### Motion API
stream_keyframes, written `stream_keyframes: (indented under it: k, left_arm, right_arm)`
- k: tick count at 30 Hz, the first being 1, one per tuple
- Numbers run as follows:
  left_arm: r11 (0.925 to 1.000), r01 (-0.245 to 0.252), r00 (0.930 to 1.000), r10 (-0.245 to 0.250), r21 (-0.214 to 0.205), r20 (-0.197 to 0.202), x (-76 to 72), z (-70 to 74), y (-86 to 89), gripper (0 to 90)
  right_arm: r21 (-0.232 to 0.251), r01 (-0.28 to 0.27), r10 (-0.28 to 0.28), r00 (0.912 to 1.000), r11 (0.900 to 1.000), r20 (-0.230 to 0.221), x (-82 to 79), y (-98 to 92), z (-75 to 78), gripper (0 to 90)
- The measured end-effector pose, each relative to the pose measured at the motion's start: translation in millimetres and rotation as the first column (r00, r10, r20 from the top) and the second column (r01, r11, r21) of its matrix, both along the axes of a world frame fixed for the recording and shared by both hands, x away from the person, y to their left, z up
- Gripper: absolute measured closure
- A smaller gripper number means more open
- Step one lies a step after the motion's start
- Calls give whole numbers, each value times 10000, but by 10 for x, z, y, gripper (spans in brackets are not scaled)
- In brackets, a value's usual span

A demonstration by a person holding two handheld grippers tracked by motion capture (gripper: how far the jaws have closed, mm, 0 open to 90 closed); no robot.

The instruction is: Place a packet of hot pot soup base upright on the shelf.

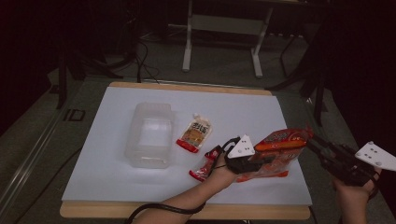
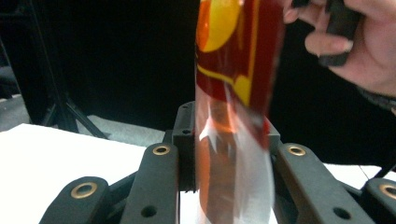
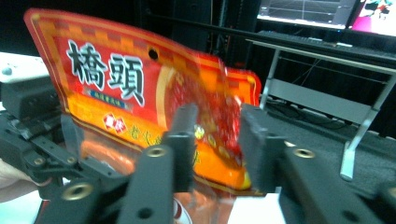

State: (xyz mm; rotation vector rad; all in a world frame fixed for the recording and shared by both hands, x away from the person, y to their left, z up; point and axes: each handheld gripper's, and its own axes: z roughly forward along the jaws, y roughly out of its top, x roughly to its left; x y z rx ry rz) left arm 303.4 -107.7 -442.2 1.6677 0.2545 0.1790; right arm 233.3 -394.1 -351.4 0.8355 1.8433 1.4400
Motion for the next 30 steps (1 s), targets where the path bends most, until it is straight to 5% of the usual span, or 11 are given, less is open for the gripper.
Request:
stream_keyframes:
  k: [6, 11, 17, 21, 30]
  left_arm:
    - [9987, -375, 9987, 386, -340, 321, 68, 251, 186, 714]
    - [9951, -855, 9937, 887, -488, 683, 137, 434, 391, 713]
    - [9873, -1416, 9853, 1475, -717, 859, 209, 606, 680, 713]
    - [9794, -1803, 9789, 1877, -915, 806, 262, 690, 896, 713]
    - [9577, -2634, 9547, 2760, -1159, 1114, 372, 844, 1419, 712]
  right_arm:
    - [294, 6, -16, 9994, 9996, 336, -32, 79, 18, 378]
    - [270, 205, -207, 9998, 9994, 57, -49, 141, 6, 184]
    - [434, -139, 140, 9999, 9990, -19, -51, 193, -72, 137]
    - [129, -302, 304, 9993, 9995, -197, -29, 252, -119, 120]
    - [140, -536, 541, 9980, 9985, -339, -1, 396, -223, 130]
